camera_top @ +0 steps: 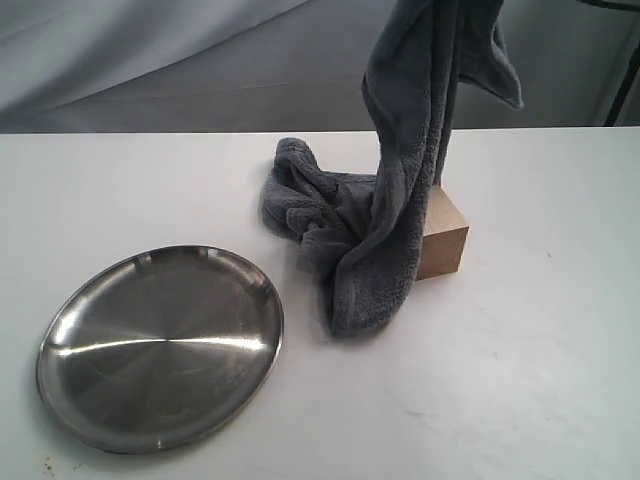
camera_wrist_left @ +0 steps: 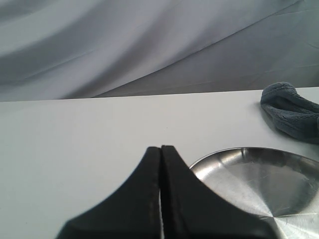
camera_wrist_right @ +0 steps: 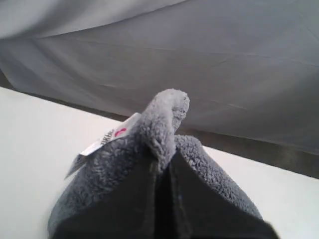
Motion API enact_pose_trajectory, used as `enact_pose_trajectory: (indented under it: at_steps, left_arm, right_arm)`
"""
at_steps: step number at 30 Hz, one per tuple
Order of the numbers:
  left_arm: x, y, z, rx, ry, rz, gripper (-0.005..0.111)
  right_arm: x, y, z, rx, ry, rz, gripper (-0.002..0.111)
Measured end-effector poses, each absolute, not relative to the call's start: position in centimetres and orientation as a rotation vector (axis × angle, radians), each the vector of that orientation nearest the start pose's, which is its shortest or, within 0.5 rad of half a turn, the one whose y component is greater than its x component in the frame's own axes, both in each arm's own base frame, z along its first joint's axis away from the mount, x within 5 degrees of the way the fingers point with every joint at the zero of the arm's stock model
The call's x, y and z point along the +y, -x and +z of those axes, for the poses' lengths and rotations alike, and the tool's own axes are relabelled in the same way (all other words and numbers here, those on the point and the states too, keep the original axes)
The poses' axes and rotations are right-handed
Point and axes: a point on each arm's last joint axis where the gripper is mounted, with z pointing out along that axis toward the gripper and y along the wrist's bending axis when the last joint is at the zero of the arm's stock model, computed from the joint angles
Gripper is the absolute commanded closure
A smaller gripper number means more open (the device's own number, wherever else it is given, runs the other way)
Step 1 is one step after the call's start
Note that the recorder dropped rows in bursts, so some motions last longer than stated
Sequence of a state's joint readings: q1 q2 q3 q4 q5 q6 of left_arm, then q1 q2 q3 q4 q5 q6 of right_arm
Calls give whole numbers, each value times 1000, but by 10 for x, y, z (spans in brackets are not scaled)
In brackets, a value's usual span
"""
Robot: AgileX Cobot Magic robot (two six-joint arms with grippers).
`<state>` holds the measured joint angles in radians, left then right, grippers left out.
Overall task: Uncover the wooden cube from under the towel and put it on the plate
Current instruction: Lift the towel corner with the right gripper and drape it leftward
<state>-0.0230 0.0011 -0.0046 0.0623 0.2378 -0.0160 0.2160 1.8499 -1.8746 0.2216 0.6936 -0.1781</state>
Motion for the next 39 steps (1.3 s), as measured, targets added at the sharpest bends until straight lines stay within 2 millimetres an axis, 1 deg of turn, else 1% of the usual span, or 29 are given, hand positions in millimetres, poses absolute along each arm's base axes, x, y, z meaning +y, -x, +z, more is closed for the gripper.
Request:
enact_pose_trajectory:
  at_steps: [2,4,6,8,10,11,12,13,14,15,16,19,21,23,24,26,28,29,31,34,37,39]
  left_arm:
    - [0,-55,193,1717,-47,29,107]
    - [0,-55,193,1717,-47,29,107]
    - [0,-55,193,1717,-47,29,107]
    - [0,-55,193,1717,-47,29,107]
    - [0,-55,193,1717,-47,29,107]
    - [0,-55,193,1717,-47,29,107]
    - [0,-55,193,1717,-47,29,107]
    - [0,-55,193,1717,-47,29,107]
    - [0,-55,193,1717,-47,29,107]
    - [0,-55,193,1717,-47,29,107]
    - [0,-55,193,1717,-47,29,107]
    - [0,-55,193,1717,-47,29,107]
    - [0,-55,193,1717,-47,29,107]
    - [0,-55,193,1717,-47,29,107]
    - [0,-55,193,1717,-47,29,107]
    - [0,-55,193,1717,-47,29,107]
    - [0,-55,193,1717,-47,29,107]
    - [0,-55,193,1717,-47,29,107]
    - [0,-55,193,1717,-47,29,107]
    - [0,-55,193,1717,-47,29,107]
    - [0,-55,193,1717,-47,29,107]
    - [0,-55,193,1717,-47,29,107]
  right_arm:
    - [108,-437,383,2116,303,269,108]
    - [110,-454,375,2118,275,262,108]
    - [108,-464,368,2124,244,261,108]
    - [100,-475,360,2138,185,264,108]
    - [89,-484,350,2156,117,269,108]
    - [72,-492,341,2173,30,270,108]
    - [64,-495,338,2180,-7,271,108]
    - [45,-501,329,2200,-91,268,108]
    - [36,-502,326,2211,-120,261,108]
    - [21,-504,320,2234,-167,246,108]
    - [14,-504,317,2246,-184,236,108]
    - [-1,-503,313,2279,-210,207,108]
    - [-12,-499,307,2356,-225,166,108]
    - [-14,-496,300,2427,-208,143,108]
    - [-13,-495,299,2445,-195,143,108]
    - [-8,-494,298,2460,-130,200,108]
    - [7,-497,301,2410,-52,334,108]
    - [24,-499,302,2371,23,417,108]
    - [44,-501,301,2339,101,496,108]
    - [75,-502,296,2304,208,568,108]
    - [106,-503,287,2276,287,622,108]
    - [123,-502,282,2261,329,649,108]
